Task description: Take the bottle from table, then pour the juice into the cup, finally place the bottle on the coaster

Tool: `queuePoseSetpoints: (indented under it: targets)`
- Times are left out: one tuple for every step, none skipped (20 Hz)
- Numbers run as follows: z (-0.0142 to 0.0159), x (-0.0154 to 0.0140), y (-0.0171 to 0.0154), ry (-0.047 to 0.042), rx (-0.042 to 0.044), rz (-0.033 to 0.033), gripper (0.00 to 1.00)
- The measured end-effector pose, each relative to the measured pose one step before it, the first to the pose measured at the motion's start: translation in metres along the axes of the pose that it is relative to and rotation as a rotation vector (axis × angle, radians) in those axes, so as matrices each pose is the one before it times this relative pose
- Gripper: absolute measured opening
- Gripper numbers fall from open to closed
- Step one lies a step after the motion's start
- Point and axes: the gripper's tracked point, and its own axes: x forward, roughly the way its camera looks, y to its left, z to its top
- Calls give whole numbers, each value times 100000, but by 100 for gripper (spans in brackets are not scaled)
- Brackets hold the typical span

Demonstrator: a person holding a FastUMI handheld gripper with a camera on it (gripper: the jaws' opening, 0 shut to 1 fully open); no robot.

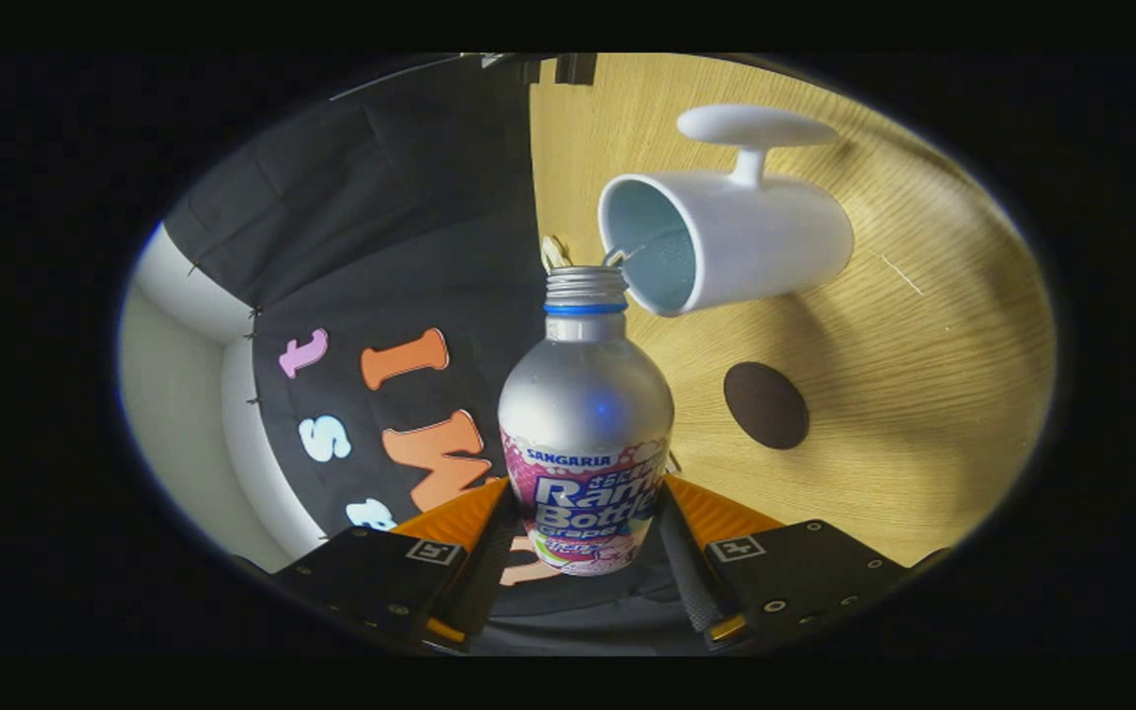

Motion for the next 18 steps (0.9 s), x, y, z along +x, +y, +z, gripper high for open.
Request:
queuePoseSetpoints:
  targets:
    - [16, 10, -54, 14, 284, -94, 76]
    - [75, -16, -102, -28, 128, -379, 76]
    - [-113, -44, -73, -35, -109, -387, 76]
    - [-121, 80, -16, 129, 27, -223, 76]
    - [24, -73, 93, 38, 396, -73, 76]
    - [102, -31, -69, 106, 472, -7, 76]
    - [-114, -142, -23, 47, 322, 36, 76]
    - [42, 92, -10, -68, 152, 16, 76]
    - [66, -169, 65, -91, 133, -132, 76]
    - [112, 34, -55, -256, 30, -200, 76]
    - [18, 22, 71, -272, 3, -169, 76]
    - [73, -27, 38, -188, 200, -1, 76]
    - [74, -80, 59, -13, 280, 11, 76]
    - [47, 17, 67, -90, 426, 45, 76]
    - [18, -119, 46, 148, 367, 76, 76]
    - [-33, 19, 92, 102, 328, 128, 76]
    - [83, -145, 69, -326, 187, 88, 76]
    - [48, 92, -41, -20, 121, -114, 76]
